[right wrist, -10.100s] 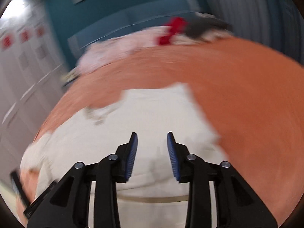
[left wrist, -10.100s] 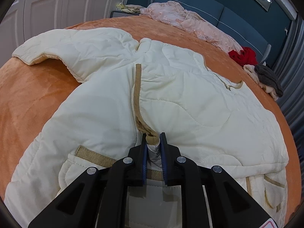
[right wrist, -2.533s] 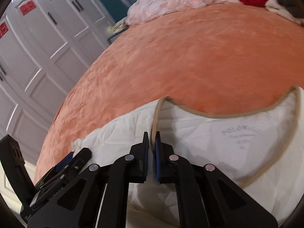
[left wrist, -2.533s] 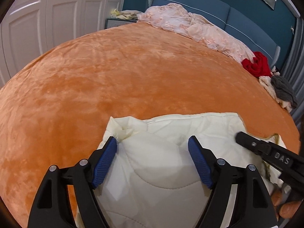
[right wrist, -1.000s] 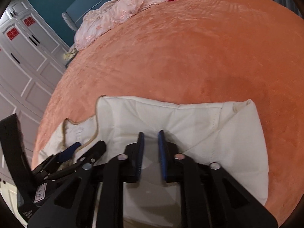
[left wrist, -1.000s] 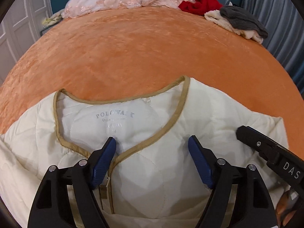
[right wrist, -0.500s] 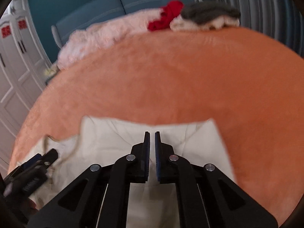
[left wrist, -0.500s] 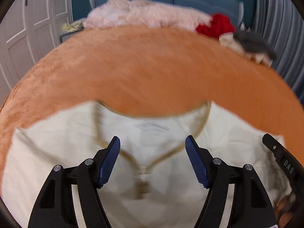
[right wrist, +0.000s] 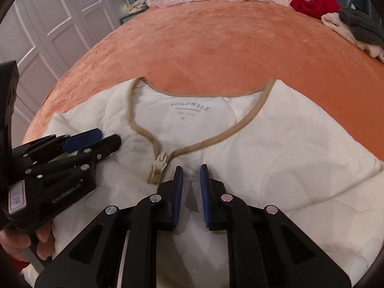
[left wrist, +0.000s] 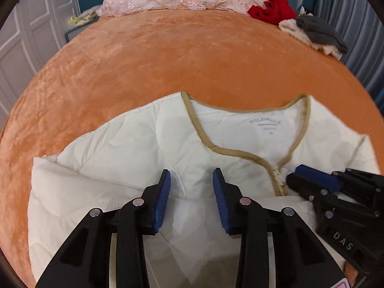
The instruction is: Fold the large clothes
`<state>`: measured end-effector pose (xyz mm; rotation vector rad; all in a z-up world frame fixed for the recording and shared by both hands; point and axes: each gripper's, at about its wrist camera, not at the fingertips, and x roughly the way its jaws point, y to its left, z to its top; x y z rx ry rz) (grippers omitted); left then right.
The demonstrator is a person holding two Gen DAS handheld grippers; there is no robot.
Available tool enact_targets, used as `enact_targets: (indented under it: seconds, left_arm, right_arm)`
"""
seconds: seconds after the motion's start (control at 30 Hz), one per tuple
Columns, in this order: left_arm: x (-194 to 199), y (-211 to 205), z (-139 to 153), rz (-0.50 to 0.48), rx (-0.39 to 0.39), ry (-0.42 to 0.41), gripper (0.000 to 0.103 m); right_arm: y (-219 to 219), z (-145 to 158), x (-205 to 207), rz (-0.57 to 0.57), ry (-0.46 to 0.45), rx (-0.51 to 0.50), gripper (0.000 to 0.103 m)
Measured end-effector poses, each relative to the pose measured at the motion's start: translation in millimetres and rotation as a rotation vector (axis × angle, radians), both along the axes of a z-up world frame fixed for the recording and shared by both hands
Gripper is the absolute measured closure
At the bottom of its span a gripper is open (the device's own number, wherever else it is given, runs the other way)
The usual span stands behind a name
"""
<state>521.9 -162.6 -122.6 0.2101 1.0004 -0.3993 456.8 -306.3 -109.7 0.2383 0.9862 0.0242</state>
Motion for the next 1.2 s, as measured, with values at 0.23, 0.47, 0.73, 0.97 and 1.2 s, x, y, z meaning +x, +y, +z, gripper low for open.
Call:
enact_targets:
  seconds: [0.23, 0.47, 0.73, 0.97, 1.2]
  left_arm:
    - [-0.4, -6.9, -11.4, 0.033, 0.032, -0.114, 0.064]
    - [-0.5, -4.3, -13.9, 0.046, 0.006, -0.157, 0.063]
    - [1.9, -3.9, -15.9, 0.056, -0.004, -0.168, 0.061]
    - [-13.5, 19.5, 16.7, 0.200, 0.031, -0.189, 0.060]
    - [-104.1, 133.7, 76.1, 0.255, -0.199, -0.102, 0.017]
  right_arm:
    - [-3.4, -9.7, -9.7, -0.071, -0.076, -0.025, 0.103]
    - [3.3, -12.2, -8.1, -0.085, -0.106, -0.075, 0.103]
    - [3.4, -11.9, -10.5, -0.098, -0.119, -0.068, 0.103]
    - [-26.9, 46.3, -93.1, -0.397, -0.277, -0.091, 0.068]
    - [-51.5, 80.6, -290.8, -0.355, -0.219, -0.007, 0.018]
